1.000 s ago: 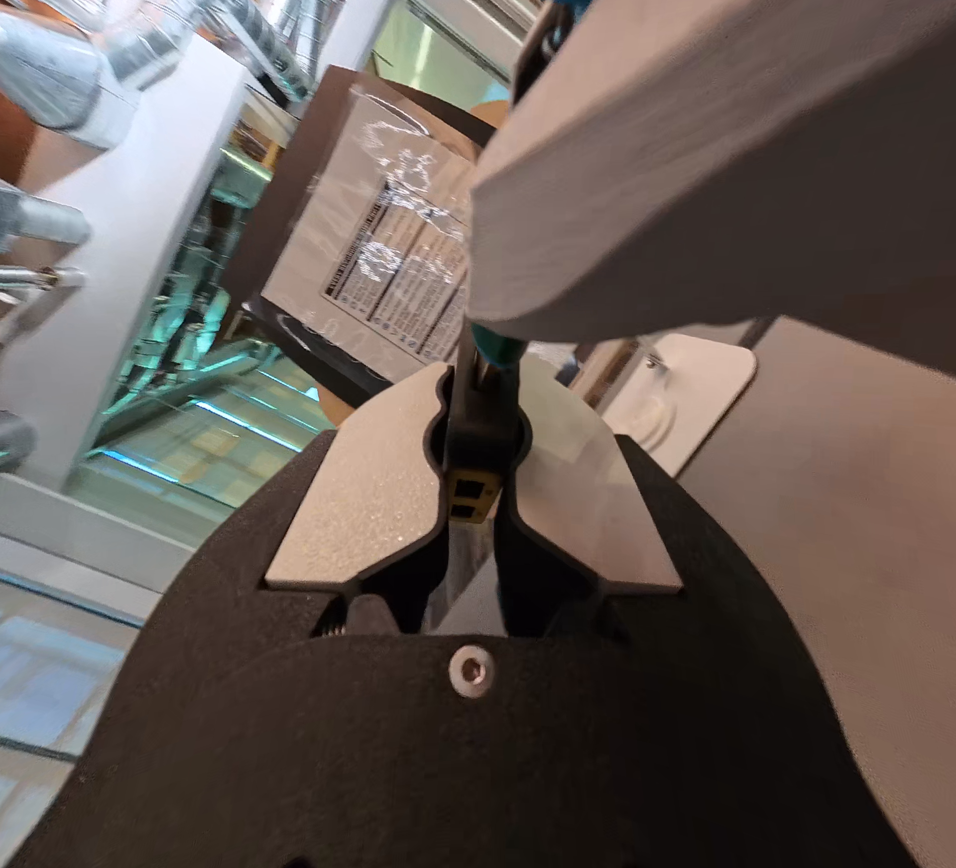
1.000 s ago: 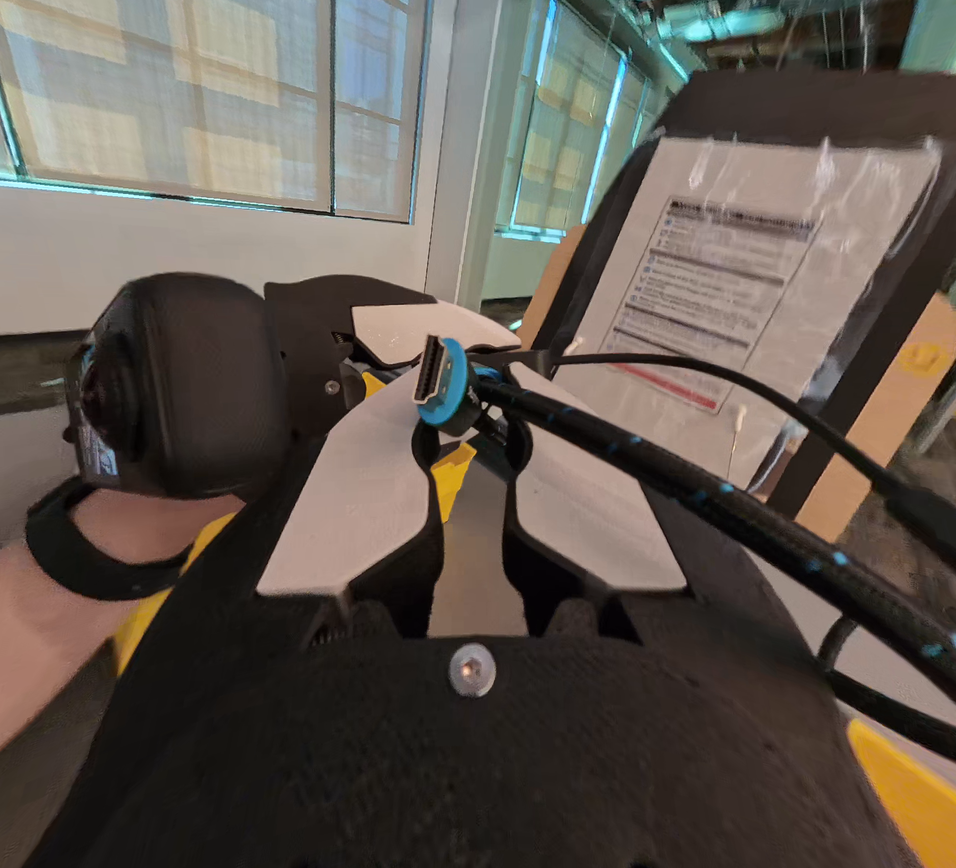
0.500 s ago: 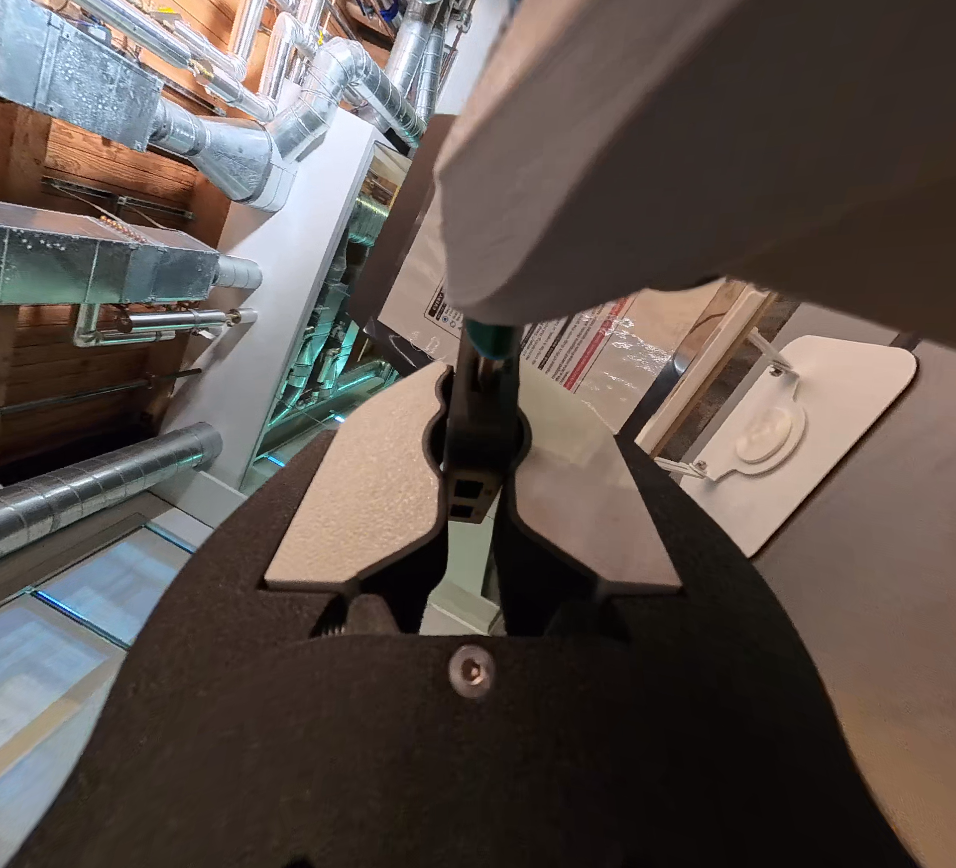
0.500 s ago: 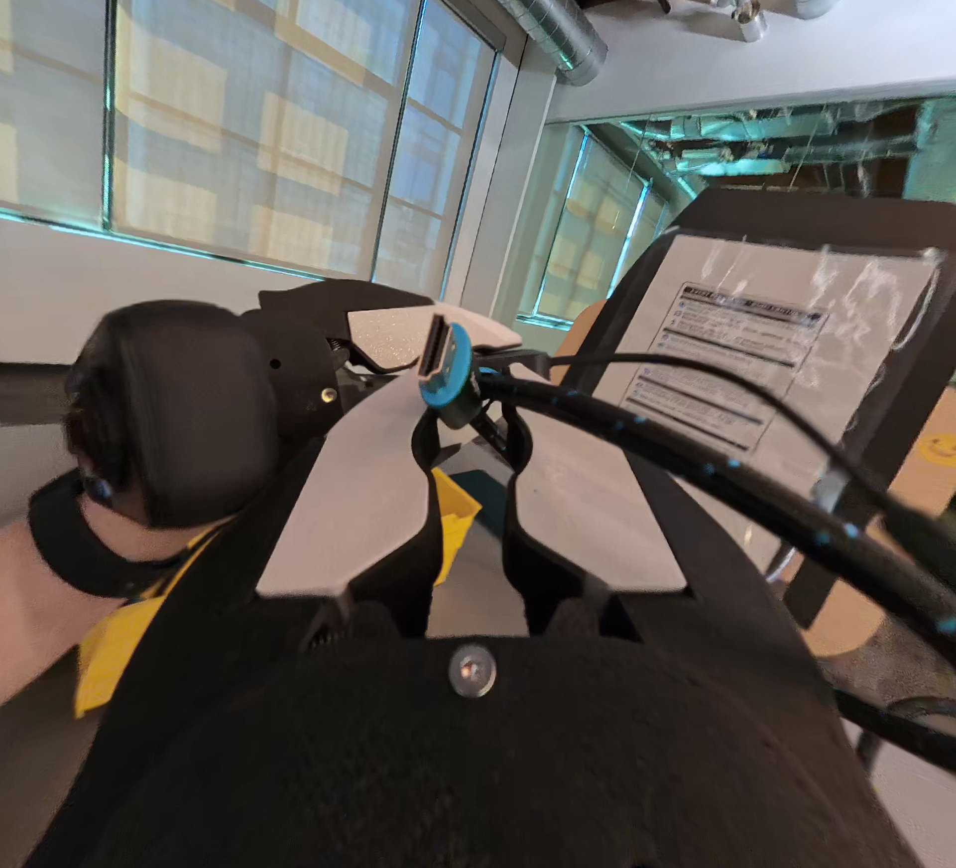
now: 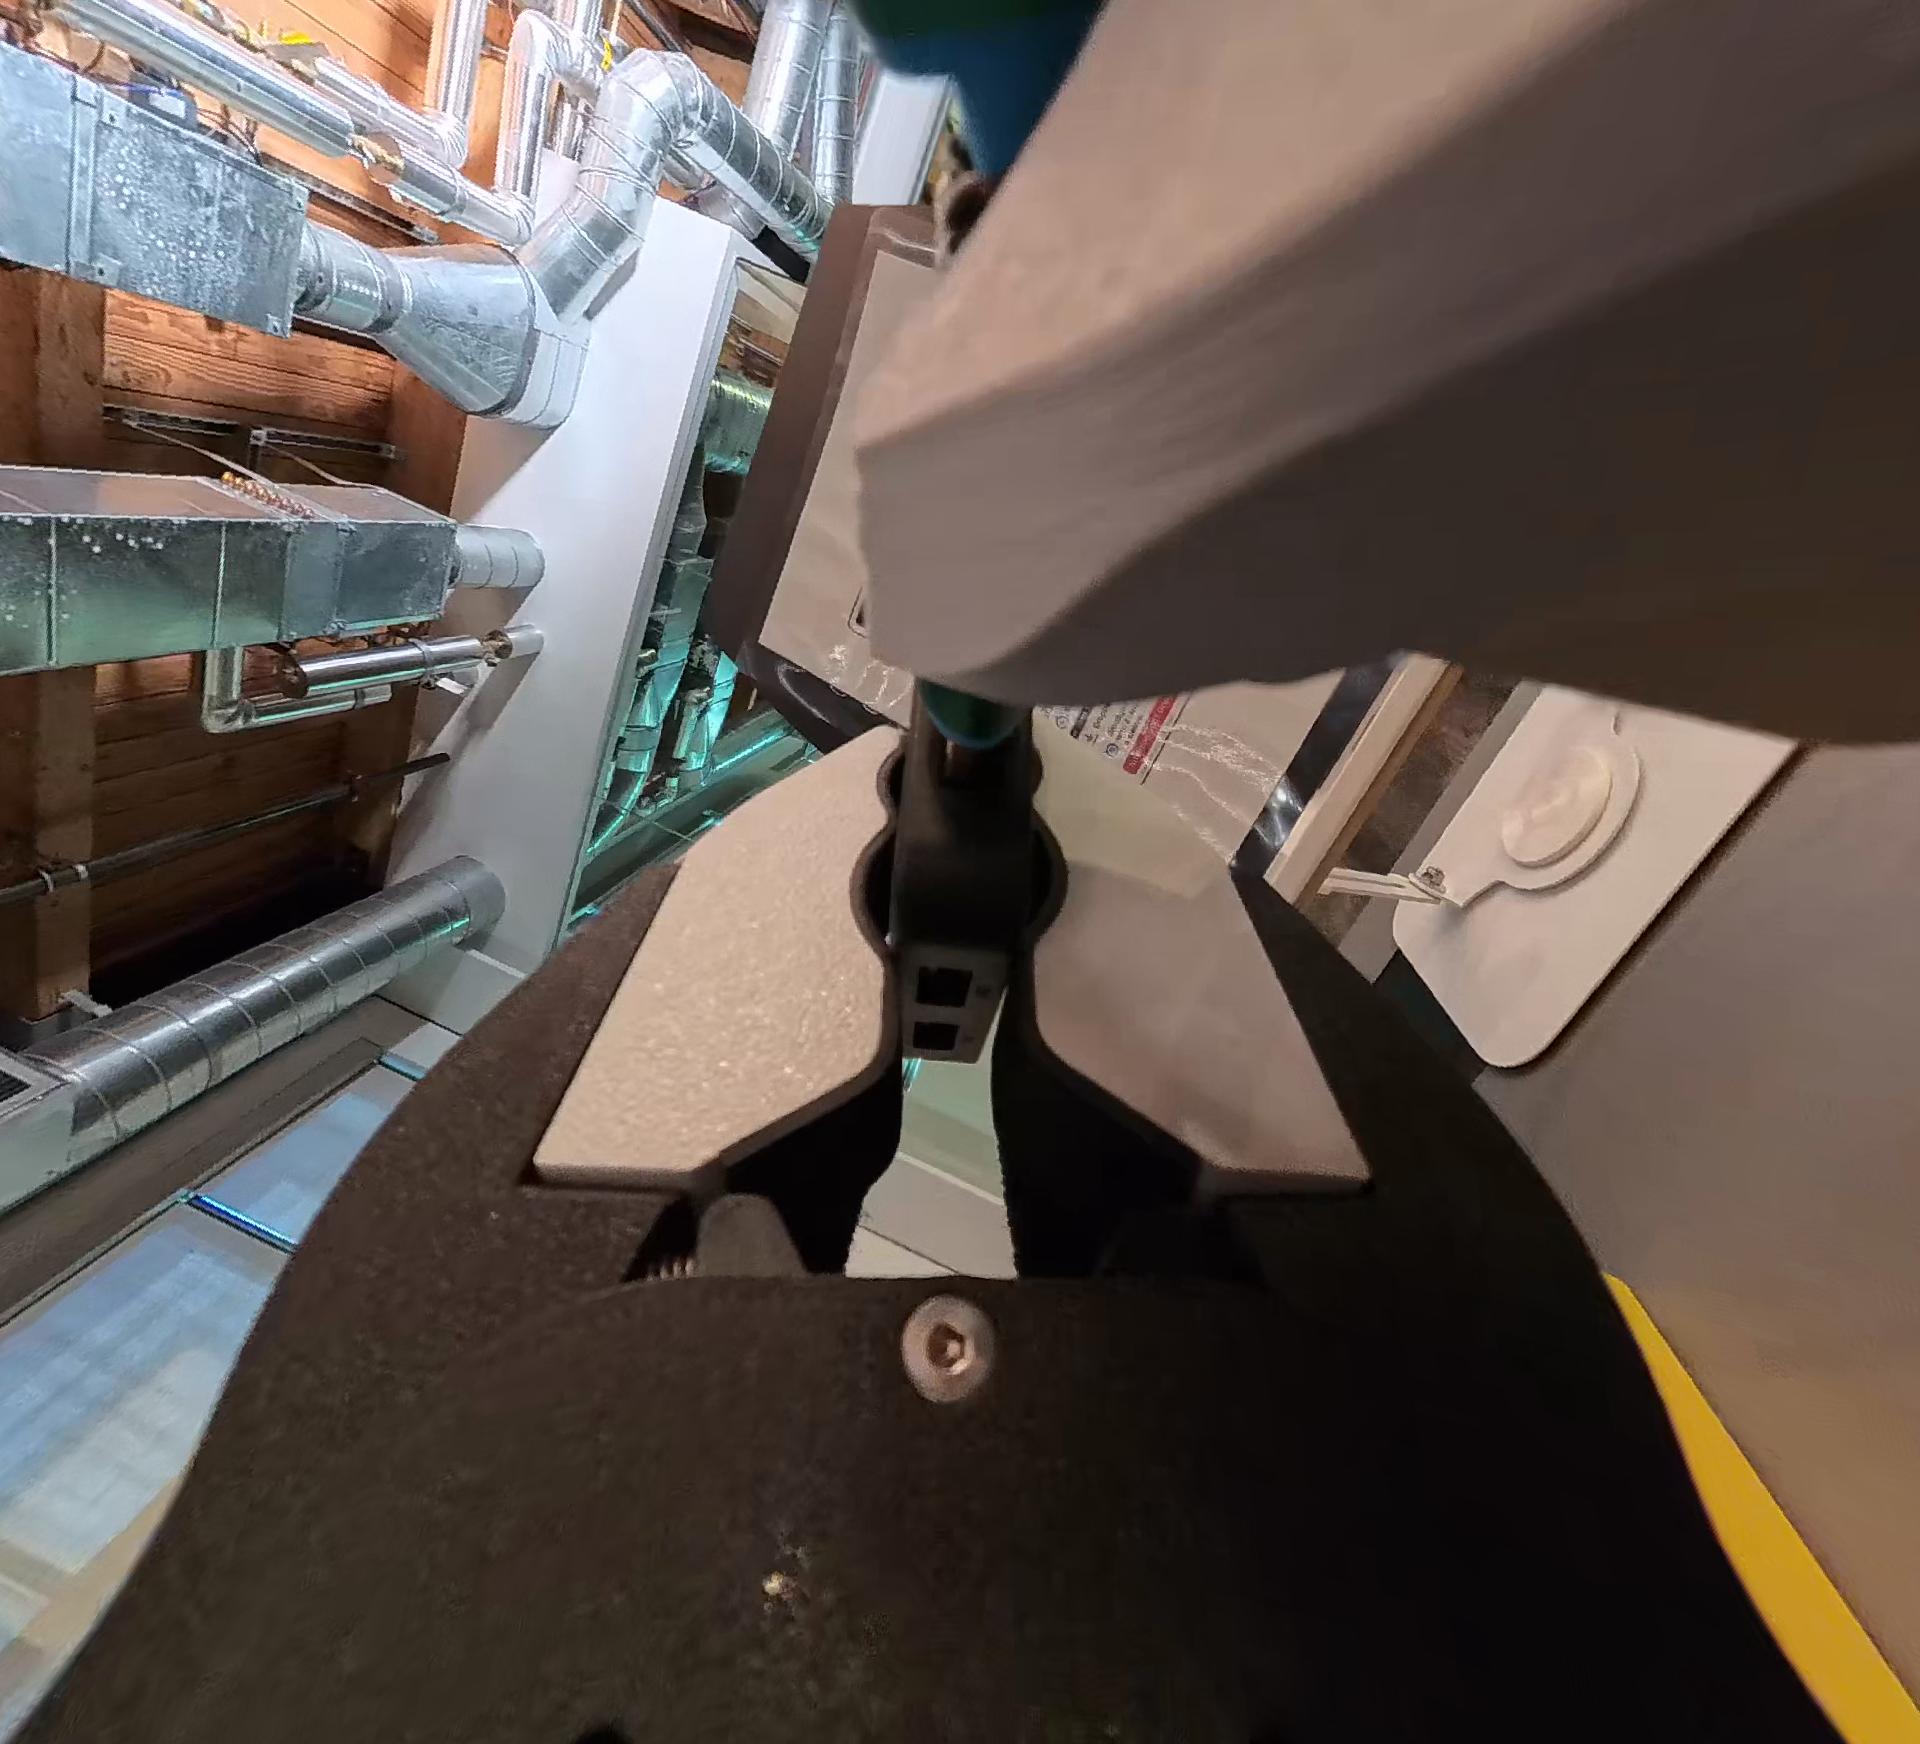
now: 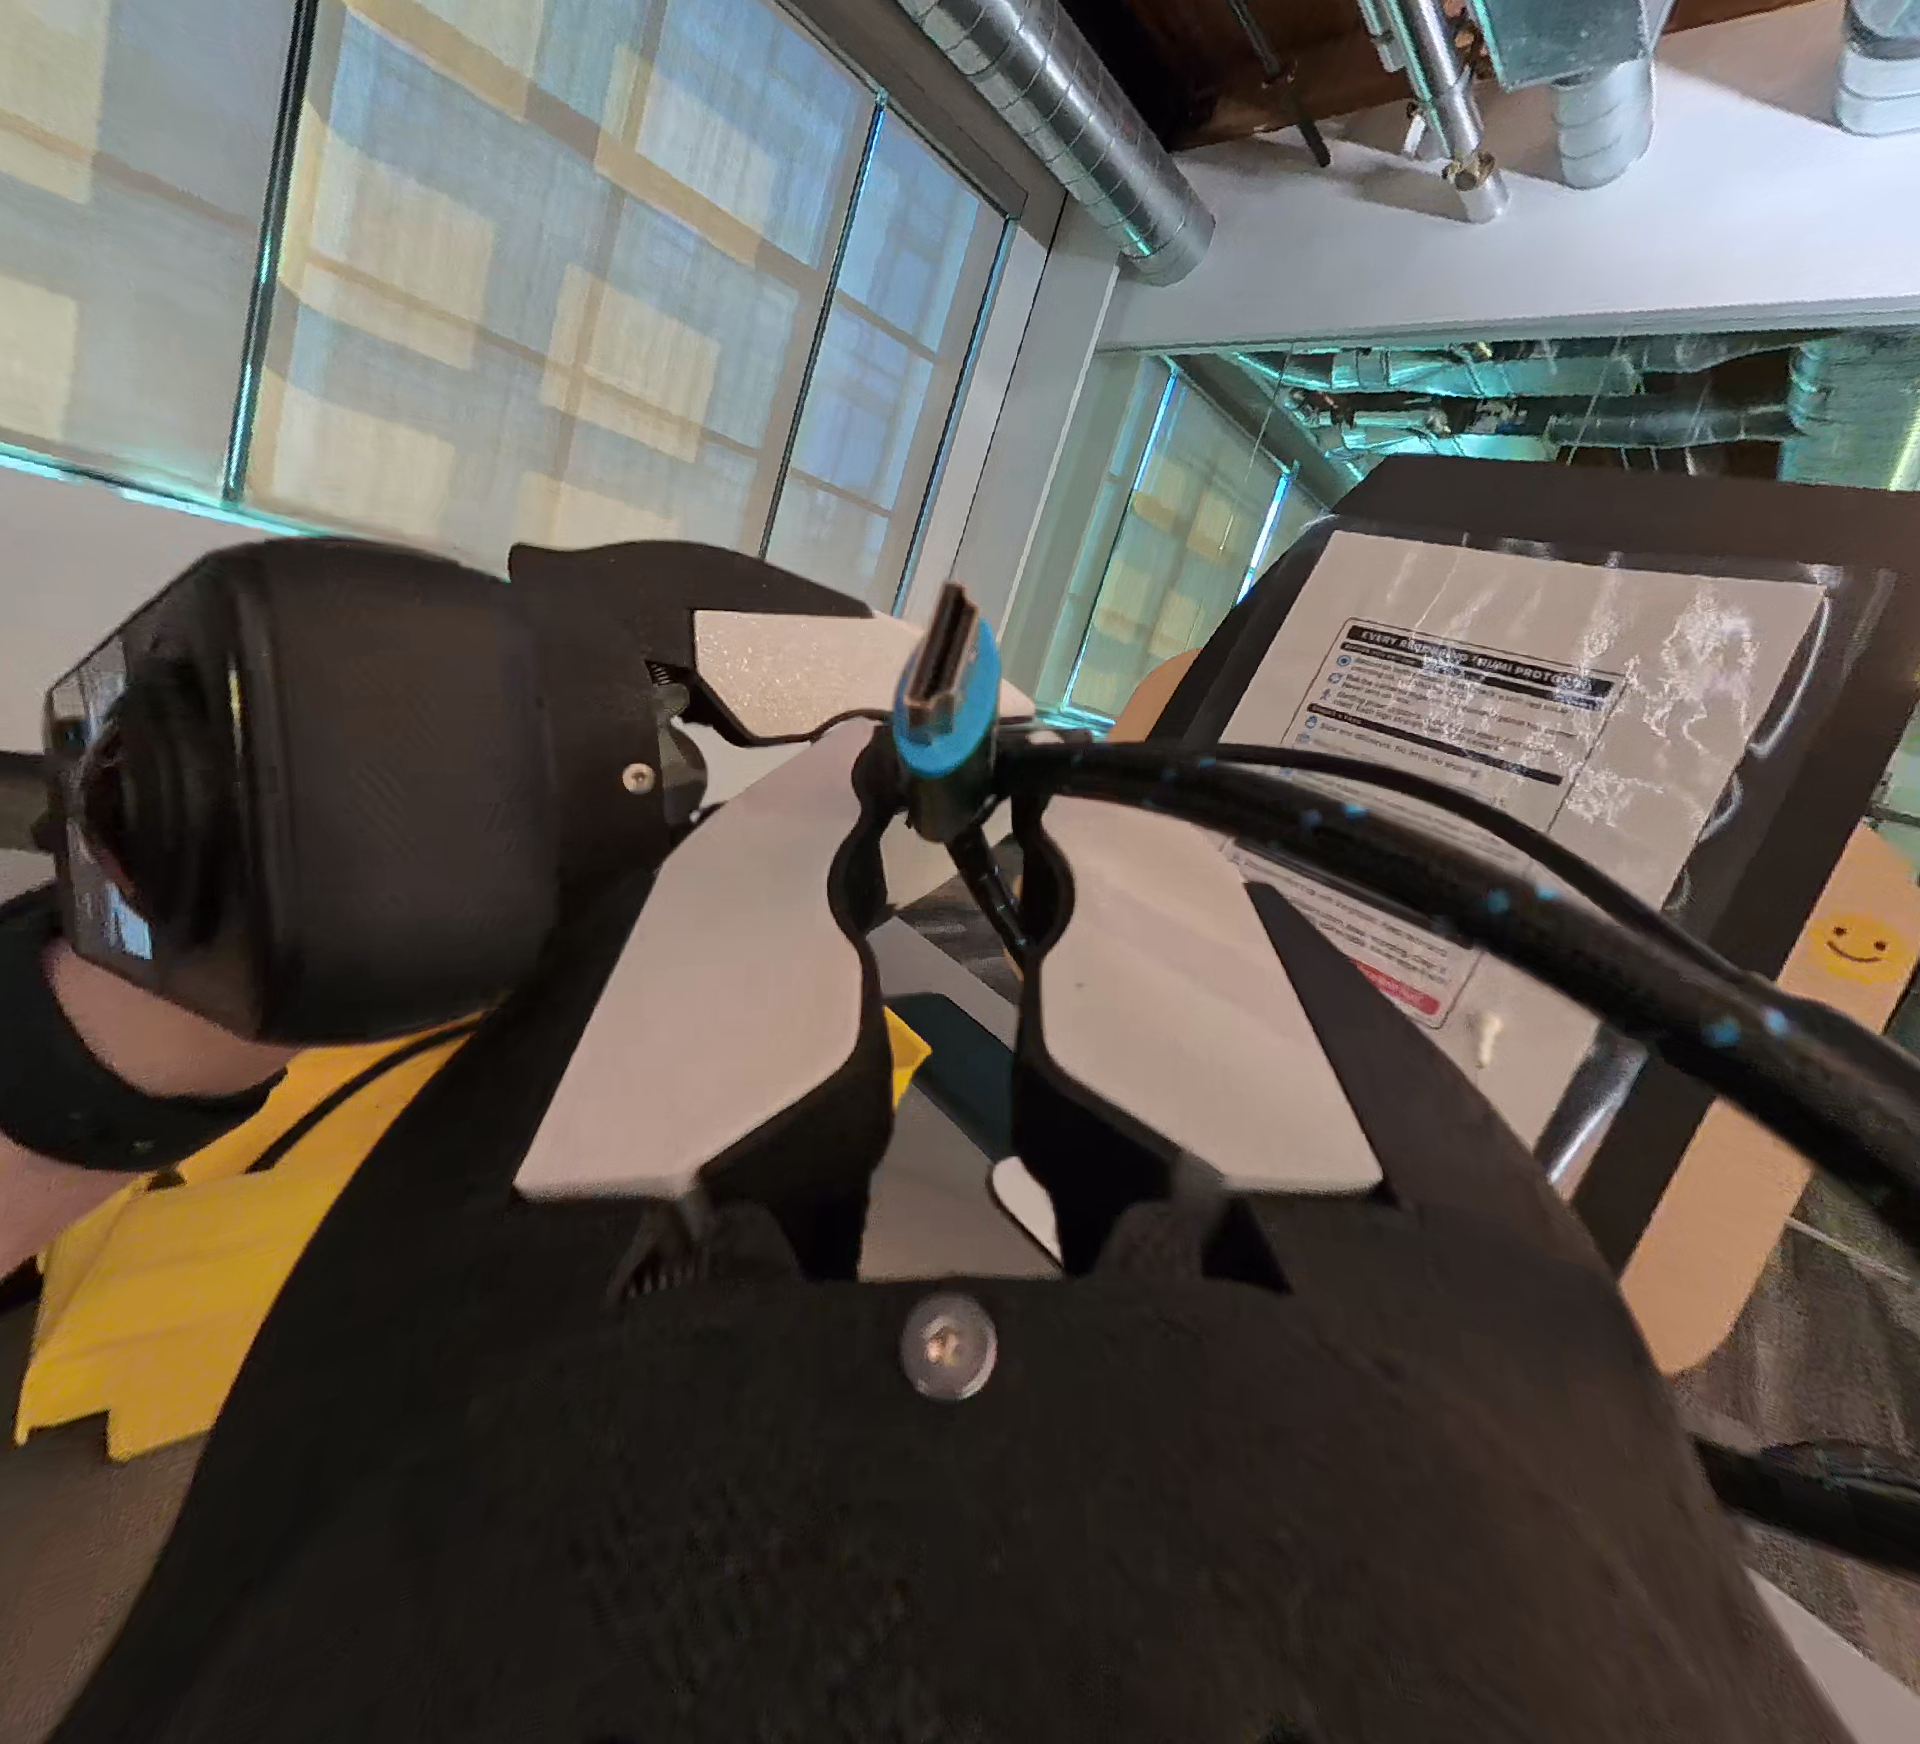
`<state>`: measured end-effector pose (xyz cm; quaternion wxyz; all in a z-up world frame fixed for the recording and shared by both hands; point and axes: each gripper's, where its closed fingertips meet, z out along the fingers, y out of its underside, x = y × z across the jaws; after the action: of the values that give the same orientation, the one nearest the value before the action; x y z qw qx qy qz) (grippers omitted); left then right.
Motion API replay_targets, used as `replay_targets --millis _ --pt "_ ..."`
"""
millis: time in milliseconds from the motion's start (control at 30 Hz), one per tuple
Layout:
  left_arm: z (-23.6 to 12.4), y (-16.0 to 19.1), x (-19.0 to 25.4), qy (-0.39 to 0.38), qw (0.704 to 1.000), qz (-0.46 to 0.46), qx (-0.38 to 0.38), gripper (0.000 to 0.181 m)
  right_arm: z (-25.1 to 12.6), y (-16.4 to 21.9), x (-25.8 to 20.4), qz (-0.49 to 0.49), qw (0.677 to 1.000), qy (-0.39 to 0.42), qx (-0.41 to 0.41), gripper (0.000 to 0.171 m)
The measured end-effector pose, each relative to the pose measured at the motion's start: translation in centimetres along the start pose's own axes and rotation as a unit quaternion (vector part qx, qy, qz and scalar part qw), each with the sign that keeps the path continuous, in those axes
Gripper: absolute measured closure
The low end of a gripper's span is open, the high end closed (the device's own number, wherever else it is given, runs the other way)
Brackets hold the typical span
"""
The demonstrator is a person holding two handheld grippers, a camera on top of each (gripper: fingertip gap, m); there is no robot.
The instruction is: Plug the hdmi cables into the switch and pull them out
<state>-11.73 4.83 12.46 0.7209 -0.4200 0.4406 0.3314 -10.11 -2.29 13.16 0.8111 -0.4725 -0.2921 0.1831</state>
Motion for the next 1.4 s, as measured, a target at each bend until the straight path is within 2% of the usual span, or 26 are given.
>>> replay_targets --millis 300,433,667,1000,1400 --pt "-0.1 -0.5 0.6 0.011 1.0 0.01 0.028 0.167 -0.7 0.7 -0.3 -0.017 0.993 -0.09 -0.079 0.148" --pt "-0.2 -1.1 1.0 0.016 0.999 0.017 0.038 0.167 -1.2 0.5 -0.1 -0.043 0.989 -0.099 -0.098 0.148" --pt "-0.1 -1.1 0.9 0.011 0.999 0.006 0.033 0.167 -1.1 0.5 0.0 -0.029 0.987 -0.089 -0.129 0.148" --pt "-0.2 -1.2 0.4 0.012 0.998 -0.05 0.029 0.167 -1.0 -0.3 -0.3 -0.106 0.988 -0.063 -0.091 0.149" --pt "-0.5 -0.8 -0.4 -0.003 0.999 -0.046 0.024 0.168 -0.7 -0.6 -0.8 -0.112 0.992 -0.036 -0.047 0.148"
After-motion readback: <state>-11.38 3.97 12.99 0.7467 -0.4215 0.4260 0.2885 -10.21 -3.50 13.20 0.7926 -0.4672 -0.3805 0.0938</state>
